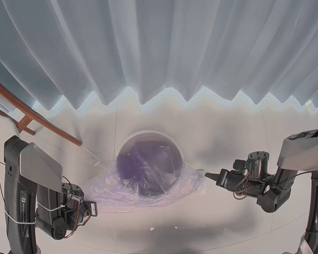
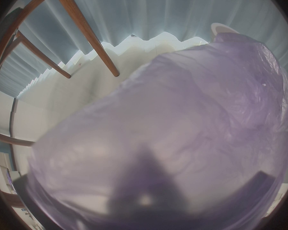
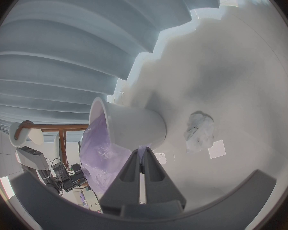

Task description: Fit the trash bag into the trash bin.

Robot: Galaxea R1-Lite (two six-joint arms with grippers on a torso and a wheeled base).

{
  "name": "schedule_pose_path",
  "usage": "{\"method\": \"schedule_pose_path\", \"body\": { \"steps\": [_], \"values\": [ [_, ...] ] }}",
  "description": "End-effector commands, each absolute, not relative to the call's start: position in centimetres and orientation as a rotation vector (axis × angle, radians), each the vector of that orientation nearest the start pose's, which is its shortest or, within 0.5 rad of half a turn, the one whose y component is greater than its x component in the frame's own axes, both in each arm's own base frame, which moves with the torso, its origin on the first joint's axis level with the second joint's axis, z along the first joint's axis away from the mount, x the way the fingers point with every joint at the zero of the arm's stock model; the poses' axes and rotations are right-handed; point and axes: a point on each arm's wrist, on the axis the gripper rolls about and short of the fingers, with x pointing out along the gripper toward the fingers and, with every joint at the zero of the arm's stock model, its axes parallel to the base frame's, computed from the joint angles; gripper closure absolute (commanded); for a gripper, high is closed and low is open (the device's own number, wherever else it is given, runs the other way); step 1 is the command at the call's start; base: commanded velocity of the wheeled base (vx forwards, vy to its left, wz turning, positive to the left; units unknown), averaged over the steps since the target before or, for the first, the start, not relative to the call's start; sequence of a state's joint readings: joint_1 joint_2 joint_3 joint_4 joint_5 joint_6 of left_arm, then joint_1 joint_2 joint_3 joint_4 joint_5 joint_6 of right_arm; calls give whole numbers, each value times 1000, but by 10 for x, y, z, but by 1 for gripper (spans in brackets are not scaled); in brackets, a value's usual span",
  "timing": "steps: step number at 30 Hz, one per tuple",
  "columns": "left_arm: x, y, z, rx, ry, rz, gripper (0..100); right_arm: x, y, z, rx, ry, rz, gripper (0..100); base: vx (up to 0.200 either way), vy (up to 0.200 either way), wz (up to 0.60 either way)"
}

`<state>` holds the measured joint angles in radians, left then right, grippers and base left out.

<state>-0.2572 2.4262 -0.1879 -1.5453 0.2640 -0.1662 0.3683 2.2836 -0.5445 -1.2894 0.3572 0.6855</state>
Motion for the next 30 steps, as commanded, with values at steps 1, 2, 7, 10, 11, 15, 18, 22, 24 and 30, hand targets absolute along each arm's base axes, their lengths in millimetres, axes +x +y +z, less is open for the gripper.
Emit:
{"method": "schedule_pose_path", "body": {
  "steps": [1, 2, 7, 10, 11, 15, 18, 22, 24, 30],
  "values": [
    [257, -57, -57, 6, 655, 80, 100, 310, 128, -13, 648, 693, 518, 100, 0, 0, 0],
    [260, -58, -57, 3, 643, 82, 100, 311, 128, -14, 650, 689, 520, 100, 0, 0, 0],
    [274, -61, -52, -37, 577, 87, 100, 314, 127, -9, 672, 630, 537, 100, 0, 0, 0],
    [277, -65, -50, -67, 557, 85, 100, 314, 127, -5, 697, 592, 550, 100, 0, 0, 0],
    [278, -65, -50, -72, 555, 85, 100, 314, 127, -3, 704, 578, 555, 100, 0, 0, 0],
    [276, -65, -51, -70, 565, 88, 100, 313, 127, -3, 704, 571, 559, 100, 0, 0, 0],
    [274, -65, -51, -68, 569, 88, 0, 310, 127, -4, 701, 582, 559, 0, 0, 0, 0],
    [263, -68, -42, -53, 570, 85, 0, 302, 128, -6, 693, 608, 563, 0, 0, 0, 0],
    [261, -69, -40, -50, 571, 84, 0, 301, 129, -6, 693, 611, 565, 0, 0, 0, 0],
    [233, -77, -4, -46, 527, 20, 0, 280, 137, 6, 617, 619, 626, 0, 0, 0, 0]
  ]
}}
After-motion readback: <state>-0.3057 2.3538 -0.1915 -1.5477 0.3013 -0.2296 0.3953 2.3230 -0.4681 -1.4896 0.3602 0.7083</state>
